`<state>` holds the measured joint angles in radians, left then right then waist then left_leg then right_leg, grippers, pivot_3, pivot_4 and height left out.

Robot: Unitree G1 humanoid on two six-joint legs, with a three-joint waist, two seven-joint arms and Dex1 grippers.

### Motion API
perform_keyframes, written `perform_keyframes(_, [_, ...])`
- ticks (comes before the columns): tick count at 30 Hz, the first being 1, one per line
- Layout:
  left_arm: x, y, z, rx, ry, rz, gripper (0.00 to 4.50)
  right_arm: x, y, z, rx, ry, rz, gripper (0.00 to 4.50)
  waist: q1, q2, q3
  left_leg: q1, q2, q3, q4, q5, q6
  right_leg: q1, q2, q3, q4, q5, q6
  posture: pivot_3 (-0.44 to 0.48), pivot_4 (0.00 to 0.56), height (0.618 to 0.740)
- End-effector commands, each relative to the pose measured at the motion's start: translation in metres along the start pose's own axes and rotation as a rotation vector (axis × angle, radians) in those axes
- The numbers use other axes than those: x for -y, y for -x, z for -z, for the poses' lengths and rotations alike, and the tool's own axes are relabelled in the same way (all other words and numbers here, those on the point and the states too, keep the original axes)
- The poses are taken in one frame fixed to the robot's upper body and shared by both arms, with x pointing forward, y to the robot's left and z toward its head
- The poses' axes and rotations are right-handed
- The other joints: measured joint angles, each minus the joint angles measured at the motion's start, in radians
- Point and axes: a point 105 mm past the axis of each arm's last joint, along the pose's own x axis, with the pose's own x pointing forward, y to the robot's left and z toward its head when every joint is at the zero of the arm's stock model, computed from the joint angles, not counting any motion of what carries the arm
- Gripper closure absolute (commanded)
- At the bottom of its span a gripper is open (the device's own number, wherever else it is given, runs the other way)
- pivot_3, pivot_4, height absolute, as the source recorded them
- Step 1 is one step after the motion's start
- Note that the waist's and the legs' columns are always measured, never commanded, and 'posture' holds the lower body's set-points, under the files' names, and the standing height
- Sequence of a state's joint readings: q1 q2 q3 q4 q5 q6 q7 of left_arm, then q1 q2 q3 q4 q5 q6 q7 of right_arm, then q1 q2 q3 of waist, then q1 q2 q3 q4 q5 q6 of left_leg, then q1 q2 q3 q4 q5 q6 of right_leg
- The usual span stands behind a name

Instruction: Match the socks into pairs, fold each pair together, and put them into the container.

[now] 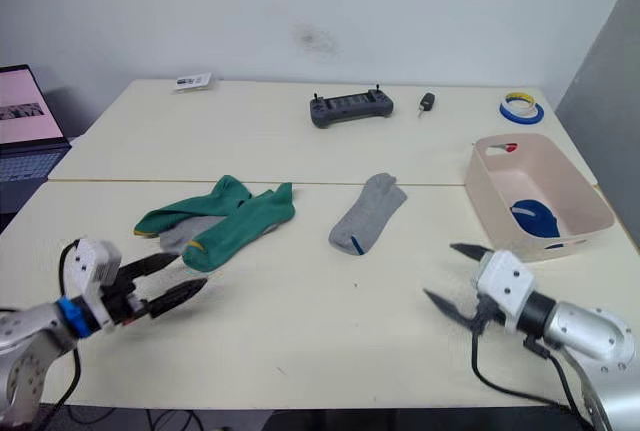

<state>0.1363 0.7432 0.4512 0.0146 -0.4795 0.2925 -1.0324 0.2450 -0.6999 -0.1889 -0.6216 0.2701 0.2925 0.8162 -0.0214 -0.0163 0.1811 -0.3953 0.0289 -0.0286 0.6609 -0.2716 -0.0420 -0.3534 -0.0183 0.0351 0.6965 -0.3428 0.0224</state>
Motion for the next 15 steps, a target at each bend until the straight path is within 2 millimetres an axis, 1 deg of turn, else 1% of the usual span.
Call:
perform_keyframes(1, [-0.006, 0.010, -0.007, 0.031, -0.048, -0.047, 0.00, 0.003, 0.006, -0.012, 0.041, 0.036, 0.012, 0.02, -0.001, -0.001, -0.001, 0.000, 0.000, 0.000, 0.000, 0.000, 0.000, 0.000, 0.000, 0.000, 0.000, 0.000, 0.000, 0.000, 0.150, 0.740])
perform_keyframes(10, [0.003, 0.006, -0.011, 0.049, -0.041, -0.020, 0.00, 0.005, -0.002, -0.021, 0.074, 0.032, -0.007, 0.02, -0.005, -0.003, -0.002, 0.000, 0.000, 0.000, 0.000, 0.000, 0.000, 0.000, 0.000, 0.000, 0.000, 0.000, 0.000, 0.000, 0.150, 0.740])
perform_keyframes(12, [0.007, 0.006, -0.011, 0.043, -0.041, -0.002, 0.00, 0.003, -0.008, -0.025, 0.082, 0.024, -0.024, 0.02, -0.006, -0.003, -0.002, 0.000, 0.000, 0.000, 0.000, 0.000, 0.000, 0.000, 0.001, 0.000, 0.000, 0.000, 0.000, 0.000, 0.150, 0.740])
perform_keyframes(15, [0.015, 0.003, -0.014, 0.044, -0.053, 0.041, 0.00, -0.003, -0.025, -0.030, 0.082, 0.029, -0.067, 0.02, -0.008, -0.003, -0.002, 0.000, 0.001, 0.000, -0.001, 0.000, 0.000, 0.000, 0.001, 0.000, 0.000, 0.000, 0.000, 0.000, 0.150, 0.740])
